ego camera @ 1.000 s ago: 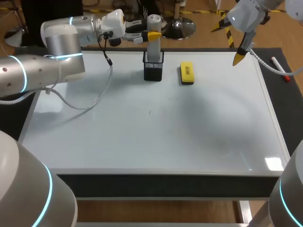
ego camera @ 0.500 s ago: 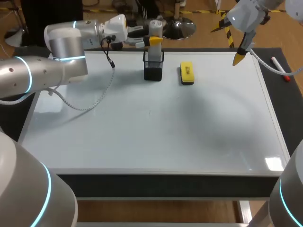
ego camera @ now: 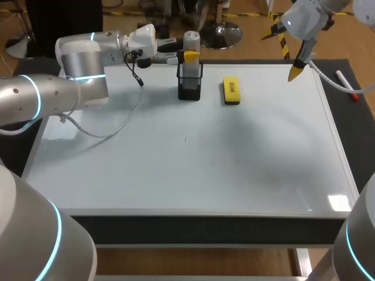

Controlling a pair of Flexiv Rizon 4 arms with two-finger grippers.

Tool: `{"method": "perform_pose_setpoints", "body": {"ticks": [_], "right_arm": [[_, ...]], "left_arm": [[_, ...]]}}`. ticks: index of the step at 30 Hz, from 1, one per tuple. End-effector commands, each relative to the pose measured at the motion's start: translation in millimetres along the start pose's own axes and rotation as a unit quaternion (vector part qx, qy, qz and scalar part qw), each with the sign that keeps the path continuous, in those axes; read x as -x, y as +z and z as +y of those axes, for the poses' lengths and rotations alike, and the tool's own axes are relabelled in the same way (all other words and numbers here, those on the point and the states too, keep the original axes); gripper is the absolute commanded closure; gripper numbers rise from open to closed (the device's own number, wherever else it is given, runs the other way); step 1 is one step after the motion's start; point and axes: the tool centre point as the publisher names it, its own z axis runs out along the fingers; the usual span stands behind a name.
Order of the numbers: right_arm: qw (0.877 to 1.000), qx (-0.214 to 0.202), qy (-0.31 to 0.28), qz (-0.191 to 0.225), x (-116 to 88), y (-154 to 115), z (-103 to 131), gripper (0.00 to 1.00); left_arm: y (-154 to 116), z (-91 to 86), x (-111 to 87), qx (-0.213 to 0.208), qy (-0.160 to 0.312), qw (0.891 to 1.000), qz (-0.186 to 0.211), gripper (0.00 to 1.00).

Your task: Pick up the inspection probe, press it on each red-marked spot on the whiteboard one by one, put down the probe, pick up the eraser, and wipe off all the red marks.

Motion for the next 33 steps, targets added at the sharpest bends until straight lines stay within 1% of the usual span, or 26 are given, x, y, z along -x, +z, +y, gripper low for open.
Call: {"method": "perform_pose_setpoints", "body": {"ticks": [1, 15, 23, 32, 33], "right_arm": [[1.000, -0.002, -0.001, 0.002, 0.6, -0.4, -0.3, 0.00], [1.000, -0.002, -0.001, 0.002, 0.6, -0.4, -0.3, 0.00], [1.000, -0.002, -0.001, 0.002, 0.6, -0.4, -0.3, 0.00], [1.000, -0.002, -0.001, 0.002, 0.6, -0.4, -0.3, 0.00], [1.000, -0.002, -0.001, 0.002, 0.6, -0.4, -0.3, 0.00]], "left_arm": [[-0.6, 3.5, 2.3, -0.002, -0.003, 1.000, 0.006, 1.00], [-4.9, 14.1, 1.2, -0.001, -0.011, 1.000, 0.008, 1.00], [-4.9, 15.4, 0.9, -0.008, -0.014, 1.000, 0.010, 1.00], [-4.3, 17.8, 0.4, -0.007, -0.014, 1.000, 0.009, 1.00], [-4.3, 17.9, 0.5, -0.007, -0.014, 1.000, 0.009, 0.95]]}}
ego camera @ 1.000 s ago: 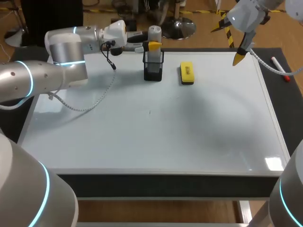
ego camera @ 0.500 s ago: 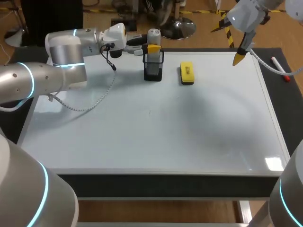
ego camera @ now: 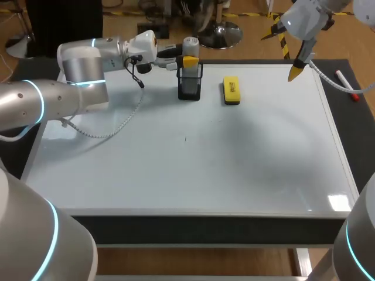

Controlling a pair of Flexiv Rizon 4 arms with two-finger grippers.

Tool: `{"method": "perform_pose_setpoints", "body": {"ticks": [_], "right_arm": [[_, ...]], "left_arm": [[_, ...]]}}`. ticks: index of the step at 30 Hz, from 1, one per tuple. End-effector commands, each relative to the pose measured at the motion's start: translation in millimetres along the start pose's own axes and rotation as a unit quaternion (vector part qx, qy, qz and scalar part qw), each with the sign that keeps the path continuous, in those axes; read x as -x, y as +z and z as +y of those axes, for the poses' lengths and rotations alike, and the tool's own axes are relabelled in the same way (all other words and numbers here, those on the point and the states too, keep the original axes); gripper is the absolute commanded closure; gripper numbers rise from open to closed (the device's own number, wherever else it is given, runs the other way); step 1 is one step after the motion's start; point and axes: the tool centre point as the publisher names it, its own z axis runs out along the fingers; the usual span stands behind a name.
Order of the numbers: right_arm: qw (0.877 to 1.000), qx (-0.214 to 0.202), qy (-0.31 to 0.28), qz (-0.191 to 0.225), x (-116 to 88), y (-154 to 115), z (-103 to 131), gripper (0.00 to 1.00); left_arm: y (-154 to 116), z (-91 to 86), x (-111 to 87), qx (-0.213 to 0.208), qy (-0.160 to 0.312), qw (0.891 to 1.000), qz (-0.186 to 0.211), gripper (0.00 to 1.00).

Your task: Pick up the inspection probe, press it on each red-marked spot on the whiteboard one by one, put down the probe, pick up the eraser, and wipe off all the red marks.

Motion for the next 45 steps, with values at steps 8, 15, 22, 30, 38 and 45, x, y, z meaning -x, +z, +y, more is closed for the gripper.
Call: {"method": "perform_pose_setpoints", "body": {"ticks": [8, 15, 22, 30, 38, 45], "right_arm": [[1.000, -0.002, -0.001, 0.002, 0.6, -0.4, -0.2, 0.00], [1.000, -0.002, -0.001, 0.002, 0.6, -0.4, -0.2, 0.00], [1.000, -0.002, -0.001, 0.002, 0.6, -0.4, -0.2, 0.00], [1.000, -0.002, -0.001, 0.002, 0.6, -0.4, -0.2, 0.00], [1.000, -0.002, -0.001, 0.002, 0.6, -0.4, -0.2, 0.00], [1.000, -0.002, -0.001, 0.002, 0.6, -0.4, -0.2, 0.00]], "left_arm": [[-2.7, -4.6, 1.7, -0.001, 0.006, 1.000, -0.001, 0.00], [-10.6, -15.0, 2.1, 0.011, 0.034, 0.999, -0.003, 0.00], [-28.8, -24.6, 4.7, 0.052, 0.093, 0.994, -0.004, 0.00], [-56.6, -31.9, 7.4, 0.104, 0.155, 0.982, -0.015, 0.00], [-84.9, -35.3, 8.2, 0.158, 0.216, 0.963, -0.034, 0.00], [-103.9, -40.0, 5.3, 0.187, 0.246, 0.950, -0.050, 0.00]]}}
